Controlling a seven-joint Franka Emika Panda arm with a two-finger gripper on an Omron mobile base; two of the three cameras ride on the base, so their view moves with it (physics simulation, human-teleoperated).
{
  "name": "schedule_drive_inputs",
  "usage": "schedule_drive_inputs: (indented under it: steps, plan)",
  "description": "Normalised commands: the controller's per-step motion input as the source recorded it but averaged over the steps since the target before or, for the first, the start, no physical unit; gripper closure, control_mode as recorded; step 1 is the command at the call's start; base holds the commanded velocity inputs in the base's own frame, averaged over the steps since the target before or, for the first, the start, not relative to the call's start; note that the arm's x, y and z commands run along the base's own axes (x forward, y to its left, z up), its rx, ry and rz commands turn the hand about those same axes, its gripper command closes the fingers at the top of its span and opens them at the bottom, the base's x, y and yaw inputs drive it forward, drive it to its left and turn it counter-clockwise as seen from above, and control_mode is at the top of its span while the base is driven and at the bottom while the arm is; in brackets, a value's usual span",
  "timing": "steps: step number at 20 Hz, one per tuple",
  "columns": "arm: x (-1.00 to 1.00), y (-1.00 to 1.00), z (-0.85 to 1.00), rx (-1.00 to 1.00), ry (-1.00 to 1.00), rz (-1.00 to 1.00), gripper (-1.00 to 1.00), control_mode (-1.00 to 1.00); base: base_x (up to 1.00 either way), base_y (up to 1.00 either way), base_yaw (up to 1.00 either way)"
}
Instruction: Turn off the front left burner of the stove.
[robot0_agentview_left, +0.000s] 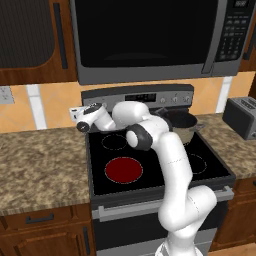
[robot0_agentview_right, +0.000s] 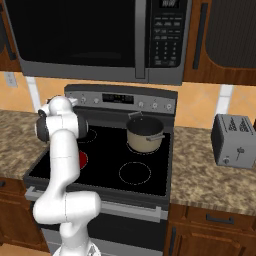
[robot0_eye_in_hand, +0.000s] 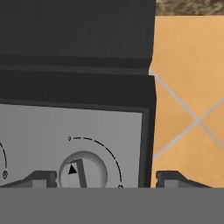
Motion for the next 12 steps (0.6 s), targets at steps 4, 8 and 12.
schedule_drive_inputs:
  steps: [4, 8, 12]
  plan:
    - [0.00, -0.33, -0.19, 0.15, -0.09, 0.00, 1.00, -1.00, 0.00, 0.00, 0.00]
    - [0.00, -0.35, -0.14, 0.14, -0.16, 0.02, 1.00, -1.00, 0.00, 0.00, 0.00]
    - [0.01, -0.14, -0.06, 0.07, -0.08, 0.03, 1.00, -1.00, 0.00, 0.00, 0.00]
